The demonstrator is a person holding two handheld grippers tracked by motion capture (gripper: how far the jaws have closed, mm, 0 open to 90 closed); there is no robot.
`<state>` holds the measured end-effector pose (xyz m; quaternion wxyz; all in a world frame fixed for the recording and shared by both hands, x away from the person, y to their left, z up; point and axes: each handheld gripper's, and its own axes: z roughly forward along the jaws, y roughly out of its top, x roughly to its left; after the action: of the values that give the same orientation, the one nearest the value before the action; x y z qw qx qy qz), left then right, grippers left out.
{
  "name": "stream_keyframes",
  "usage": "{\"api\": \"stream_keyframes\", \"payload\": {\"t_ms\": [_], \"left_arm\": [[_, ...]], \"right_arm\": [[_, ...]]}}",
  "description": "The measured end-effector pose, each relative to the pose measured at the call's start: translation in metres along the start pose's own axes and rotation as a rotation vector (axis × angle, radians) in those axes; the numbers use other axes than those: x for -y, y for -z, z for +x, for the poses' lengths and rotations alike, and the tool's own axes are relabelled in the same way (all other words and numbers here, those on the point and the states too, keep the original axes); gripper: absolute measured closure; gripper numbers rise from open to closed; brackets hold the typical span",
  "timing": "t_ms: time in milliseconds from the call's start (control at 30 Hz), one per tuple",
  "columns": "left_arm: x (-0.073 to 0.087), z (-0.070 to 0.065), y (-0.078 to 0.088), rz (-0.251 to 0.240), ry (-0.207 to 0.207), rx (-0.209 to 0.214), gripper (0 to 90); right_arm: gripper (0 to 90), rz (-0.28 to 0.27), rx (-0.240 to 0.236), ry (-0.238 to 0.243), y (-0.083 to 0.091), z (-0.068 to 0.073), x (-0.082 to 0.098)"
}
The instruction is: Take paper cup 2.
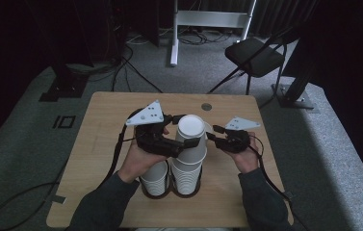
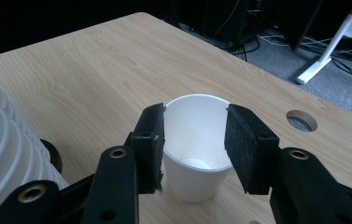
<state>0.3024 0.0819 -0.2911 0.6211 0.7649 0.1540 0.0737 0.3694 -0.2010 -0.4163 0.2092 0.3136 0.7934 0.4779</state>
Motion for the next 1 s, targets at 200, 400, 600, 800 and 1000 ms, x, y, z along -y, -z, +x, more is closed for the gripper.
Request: {"api": "stream_keyframes", "payload": {"t_ms": [200, 400, 600, 800, 1000], "left_arm": [[-0.0027, 0.001, 0.0014, -0.009, 0.002, 0.004, 21.8], [-0.0034, 0.0023, 0.0024, -0.017, 0.013, 0.007, 21.8], [-0.0051, 0.0028, 0.0026, -0.019, 0.012, 0.008, 21.9], [-0.0081, 0.0033, 0.0033, -0.024, 0.013, 0.011, 21.8], [-0.0093, 0.0048, 0.0025, -0.029, 0.02, 0.019, 21.8]], "right_arm": [[57.5, 0.0, 0.0, 0.001, -0.0001, -0.0001, 0.0001], [57.6, 0.0, 0.0, 0.001, 0.0, -0.0004, 0.0006], [57.7, 0.004, 0.001, 0.001, -0.0006, -0.0002, 0.0011], [57.7, 0.002, 0.002, 0.001, 0.0, -0.0006, 0.001], [57.7, 0.003, 0.001, 0.002, -0.0001, -0.0006, 0.0012]]}}
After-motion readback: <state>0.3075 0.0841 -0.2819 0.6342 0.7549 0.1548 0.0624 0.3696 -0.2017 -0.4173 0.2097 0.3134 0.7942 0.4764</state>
